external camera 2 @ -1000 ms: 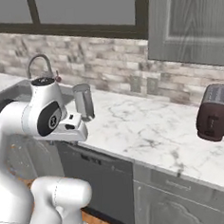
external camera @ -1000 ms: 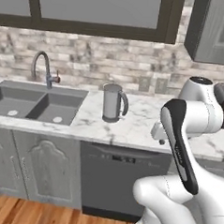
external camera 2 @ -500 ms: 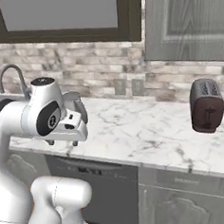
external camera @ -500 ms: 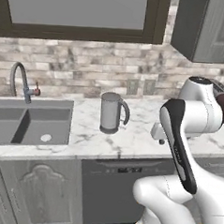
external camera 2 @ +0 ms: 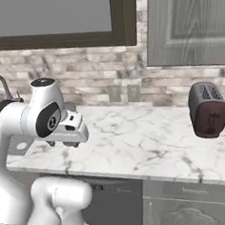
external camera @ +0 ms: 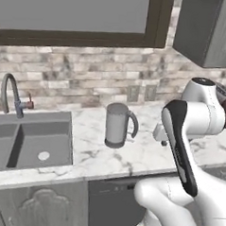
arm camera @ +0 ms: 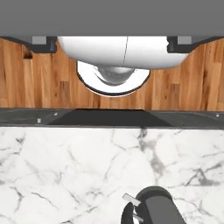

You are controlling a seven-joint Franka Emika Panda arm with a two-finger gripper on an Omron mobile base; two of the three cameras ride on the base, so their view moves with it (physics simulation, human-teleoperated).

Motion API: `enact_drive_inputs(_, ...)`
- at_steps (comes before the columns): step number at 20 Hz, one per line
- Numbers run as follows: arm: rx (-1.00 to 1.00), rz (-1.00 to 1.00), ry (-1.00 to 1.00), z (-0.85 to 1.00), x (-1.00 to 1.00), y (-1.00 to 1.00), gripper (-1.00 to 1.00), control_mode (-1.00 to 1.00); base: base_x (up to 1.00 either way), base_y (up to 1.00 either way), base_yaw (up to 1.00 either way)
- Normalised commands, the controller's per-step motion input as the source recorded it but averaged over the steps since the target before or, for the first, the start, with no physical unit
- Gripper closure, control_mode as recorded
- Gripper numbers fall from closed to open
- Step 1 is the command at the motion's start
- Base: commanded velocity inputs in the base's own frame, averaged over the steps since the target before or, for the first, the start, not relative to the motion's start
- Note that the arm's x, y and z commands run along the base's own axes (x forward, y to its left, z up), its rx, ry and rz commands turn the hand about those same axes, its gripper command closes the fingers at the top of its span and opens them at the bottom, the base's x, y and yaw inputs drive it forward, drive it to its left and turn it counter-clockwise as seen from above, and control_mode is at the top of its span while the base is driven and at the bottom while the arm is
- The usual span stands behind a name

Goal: Navigate to the dishwasher.

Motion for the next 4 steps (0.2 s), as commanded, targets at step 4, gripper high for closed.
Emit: enact_drive_inputs(4,0.00,0.00,0.00,0.00,0.00,0.00,-1.00,1.00,0.62,0.07,-0.01)
